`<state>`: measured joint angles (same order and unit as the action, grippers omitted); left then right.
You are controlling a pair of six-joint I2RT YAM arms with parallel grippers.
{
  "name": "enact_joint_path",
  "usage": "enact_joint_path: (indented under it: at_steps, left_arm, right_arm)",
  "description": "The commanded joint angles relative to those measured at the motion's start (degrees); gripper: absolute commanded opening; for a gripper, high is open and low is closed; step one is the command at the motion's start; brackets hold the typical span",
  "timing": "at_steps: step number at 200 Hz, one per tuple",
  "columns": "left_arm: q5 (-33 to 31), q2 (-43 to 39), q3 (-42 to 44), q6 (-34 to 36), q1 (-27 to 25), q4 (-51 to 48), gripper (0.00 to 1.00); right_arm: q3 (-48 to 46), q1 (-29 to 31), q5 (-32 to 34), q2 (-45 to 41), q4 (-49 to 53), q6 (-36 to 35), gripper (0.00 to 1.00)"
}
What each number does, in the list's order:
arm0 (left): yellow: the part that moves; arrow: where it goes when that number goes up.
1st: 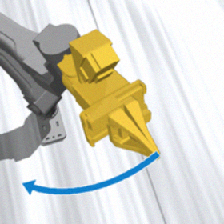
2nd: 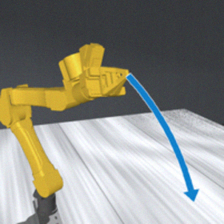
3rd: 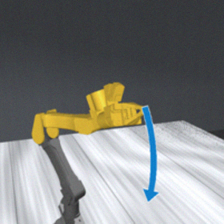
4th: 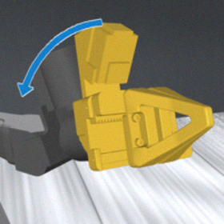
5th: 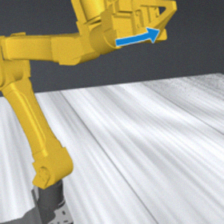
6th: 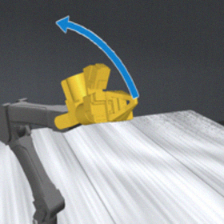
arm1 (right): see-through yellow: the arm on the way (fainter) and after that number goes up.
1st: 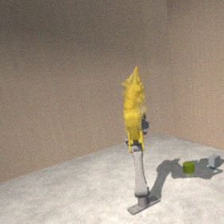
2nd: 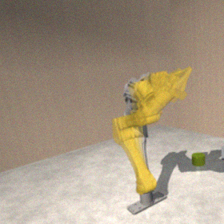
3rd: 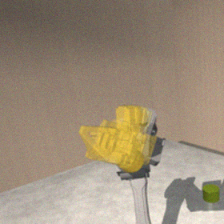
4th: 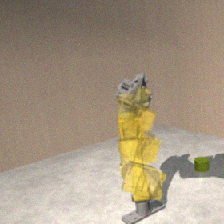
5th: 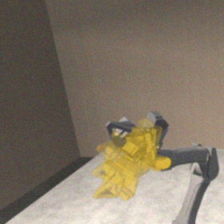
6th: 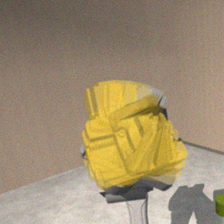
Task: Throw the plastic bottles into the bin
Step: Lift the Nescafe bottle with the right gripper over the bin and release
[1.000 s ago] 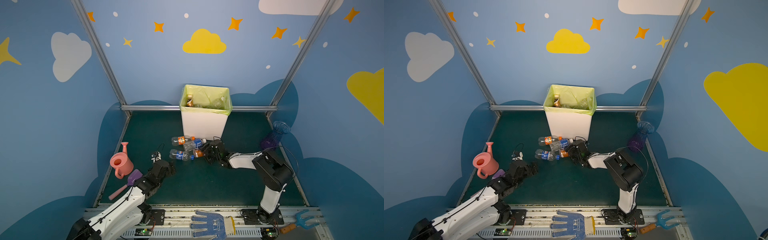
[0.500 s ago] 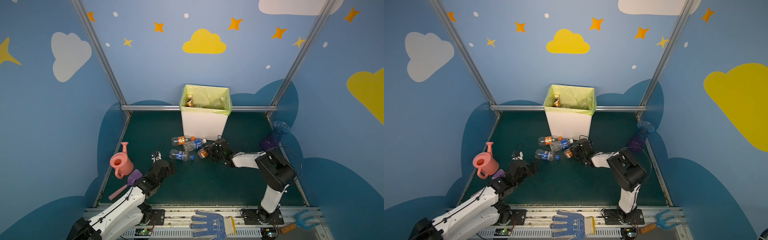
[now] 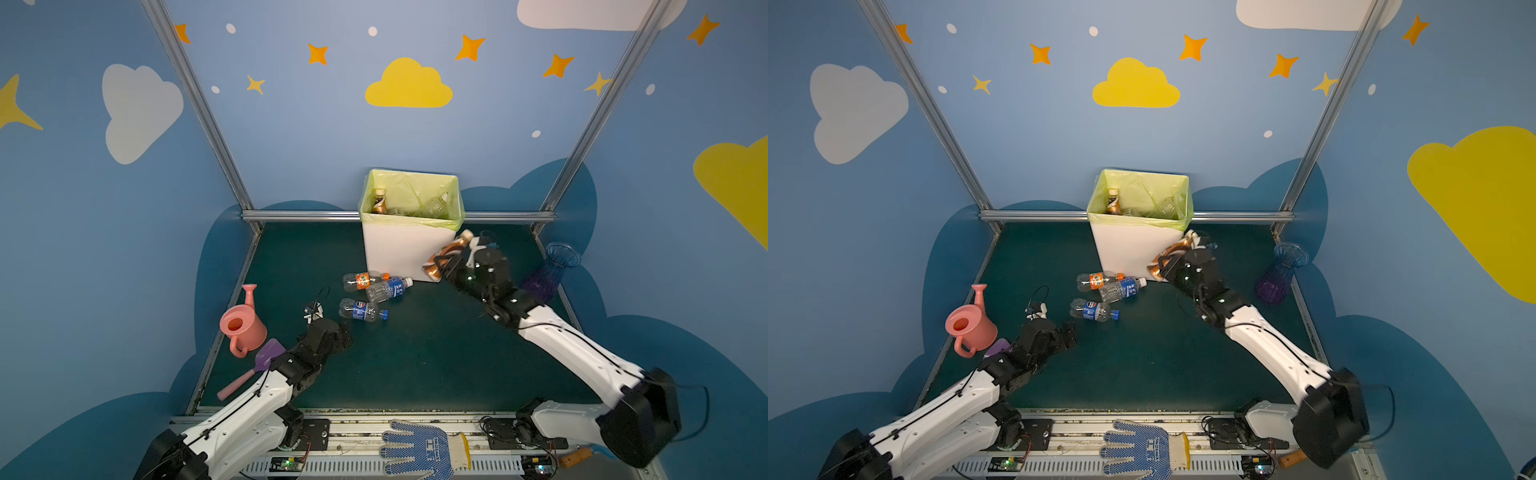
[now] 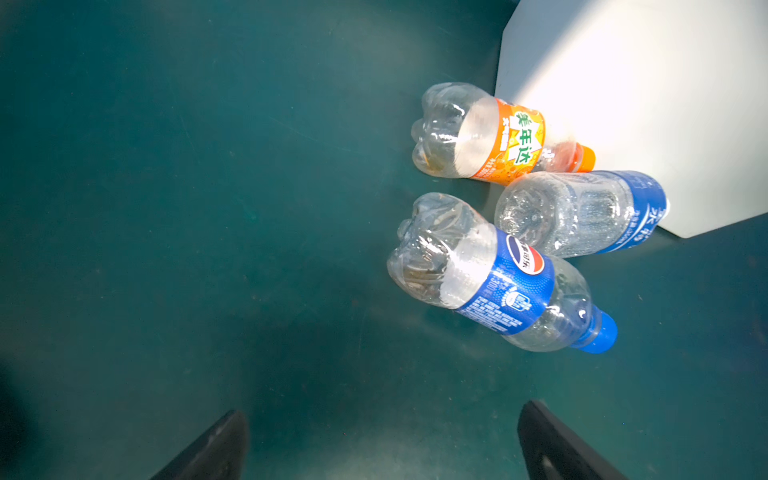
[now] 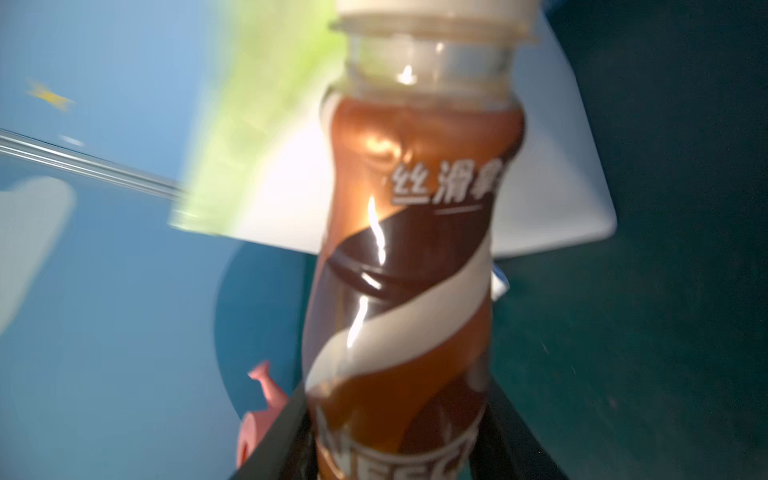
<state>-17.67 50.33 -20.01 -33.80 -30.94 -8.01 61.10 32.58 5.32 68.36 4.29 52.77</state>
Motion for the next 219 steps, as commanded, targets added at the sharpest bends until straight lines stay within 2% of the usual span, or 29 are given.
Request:
enact_joint_path:
  at_steps: [1,14,29,57,75,103,117,130,146,173,219]
  left_arm:
    - [-0.5,1.4,-1.5,0.7,0.4,2.1,1.00]
    - [-0.1,2.9,-2.2,0.6,0.5,2.6,1.00]
    - [0.4,4.8,-3.6,0.5,0.6,2.4,1.00]
    - [2.1,7.8,-6.4,-0.1,0.6,0.3,1.00]
    - [3.5,9.2,-7.2,-0.3,0.6,-0.1,1.00]
    - [5.0,10.0,-7.7,-0.6,0.5,-0.5,1.00]
    - [5.1,9.6,-8.0,-0.7,0.5,-1.3,1.00]
    - [4.9,8.8,-8.1,-0.6,0.5,-1.9,1.00]
    - [4.2,7.6,-7.5,-0.7,0.4,-1.9,1.00]
    - [4.2,6.2,-6.4,-1.2,0.4,-0.1,1.00]
    - [4.6,6.8,-6.7,-1.1,0.4,-0.7,1.00]
  right_arm:
    - [8.9,-2.2,8.2,-8.1,8.1,-15.9,0.46]
    - [14.8,-2.7,9.9,-9.6,7.8,-21.0,0.48]
    - [21.1,-2.7,8.9,-8.7,6.2,-25.3,0.48]
    - [31.9,-2.8,5.7,-1.0,4.6,-27.5,0.50]
    - [38.4,-2.9,2.2,9.2,6.2,-27.1,0.52]
    - [59.2,-2.9,-7.9,32.5,21.5,-26.5,0.53]
    - [71.4,-3.0,-8.4,40.8,29.4,-27.5,0.61]
    - [78.0,-3.0,-6.2,43.4,32.9,-28.5,0.74]
    - [77.3,-2.9,-3.8,40.1,30.9,-29.5,0.84]
    - [67.9,-2.9,0.3,29.7,24.9,-30.5,0.91]
    - [50.1,-3.6,3.2,15.1,16.3,-30.2,0.94]
